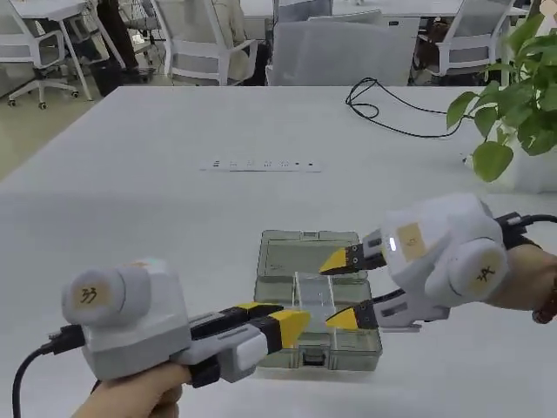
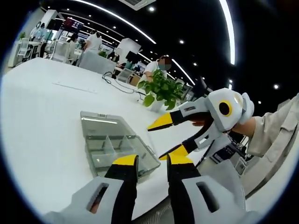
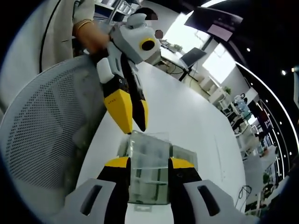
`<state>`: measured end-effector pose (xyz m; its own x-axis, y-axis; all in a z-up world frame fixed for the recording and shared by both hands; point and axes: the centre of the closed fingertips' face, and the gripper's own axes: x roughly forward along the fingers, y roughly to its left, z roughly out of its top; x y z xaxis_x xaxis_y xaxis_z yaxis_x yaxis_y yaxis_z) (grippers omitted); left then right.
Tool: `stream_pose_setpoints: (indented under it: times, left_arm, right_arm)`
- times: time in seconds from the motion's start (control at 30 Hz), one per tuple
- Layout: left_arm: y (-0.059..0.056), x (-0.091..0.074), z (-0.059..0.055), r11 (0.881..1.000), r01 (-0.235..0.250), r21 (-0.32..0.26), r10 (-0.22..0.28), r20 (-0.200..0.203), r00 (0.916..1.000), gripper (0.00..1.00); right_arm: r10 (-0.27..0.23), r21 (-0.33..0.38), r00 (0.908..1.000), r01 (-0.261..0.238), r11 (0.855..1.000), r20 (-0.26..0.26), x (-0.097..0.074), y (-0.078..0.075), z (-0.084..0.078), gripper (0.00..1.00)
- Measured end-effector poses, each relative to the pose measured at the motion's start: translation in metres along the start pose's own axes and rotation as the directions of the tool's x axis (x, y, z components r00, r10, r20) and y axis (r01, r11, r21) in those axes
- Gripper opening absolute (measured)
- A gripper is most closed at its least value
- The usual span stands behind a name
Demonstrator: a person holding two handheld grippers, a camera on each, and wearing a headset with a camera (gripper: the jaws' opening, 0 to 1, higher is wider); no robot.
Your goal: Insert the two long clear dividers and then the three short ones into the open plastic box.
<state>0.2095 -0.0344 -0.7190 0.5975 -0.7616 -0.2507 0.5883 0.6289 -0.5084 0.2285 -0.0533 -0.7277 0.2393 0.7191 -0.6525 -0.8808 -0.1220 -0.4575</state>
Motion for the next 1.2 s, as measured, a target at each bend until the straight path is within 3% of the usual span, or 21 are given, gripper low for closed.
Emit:
stream_pose_setpoints:
  times: [0.47, 0.7, 0.8, 0.87, 1.03, 1.2]
  left_arm:
    - [-0.004, 0.001, 0.002, 0.997, 0.047, -0.068, -0.046, 0.012, 0.9989, 0.04]
    - [-0.001, 0.001, 0.003, 0.996, 0.038, -0.084, -0.037, 0.006, 0.9993, 0.00]
    - [0.002, 0.001, 0.004, 0.992, 0.027, -0.121, -0.027, 0.002, 0.9996, 0.00]
    - [0.003, 0.001, 0.002, 0.983, 0.016, -0.181, -0.018, -0.013, 0.9998, 0.00]
    - [0.004, 0.004, 0.005, 0.972, 0.000, -0.235, -0.004, -0.015, 0.9999, 0.00]
    - [0.002, 0.005, 0.007, 0.970, -0.001, -0.244, -0.003, -0.020, 0.9998, 0.00]
  right_arm:
    - [-0.013, -0.028, 0.9992, 0.015, 0.999, 0.038, 0.003, -0.001, 0.022, 0.32]
    - [-0.027, -0.041, 0.9991, 0.028, 0.999, 0.033, 0.005, -0.004, 0.025, 0.32]
    - [-0.036, -0.039, 0.9989, 0.037, 0.999, 0.031, 0.005, -0.006, 0.025, 0.32]
    - [-0.038, -0.037, 0.9989, 0.039, 0.999, 0.027, 0.006, -0.006, 0.025, 0.32]
    - [-0.057, -0.035, 0.9982, 0.058, 0.998, 0.016, 0.005, -0.009, 0.023, 0.33]
    - [-0.067, -0.036, 0.9976, 0.067, 0.997, 0.019, 0.002, -0.010, 0.022, 0.33]
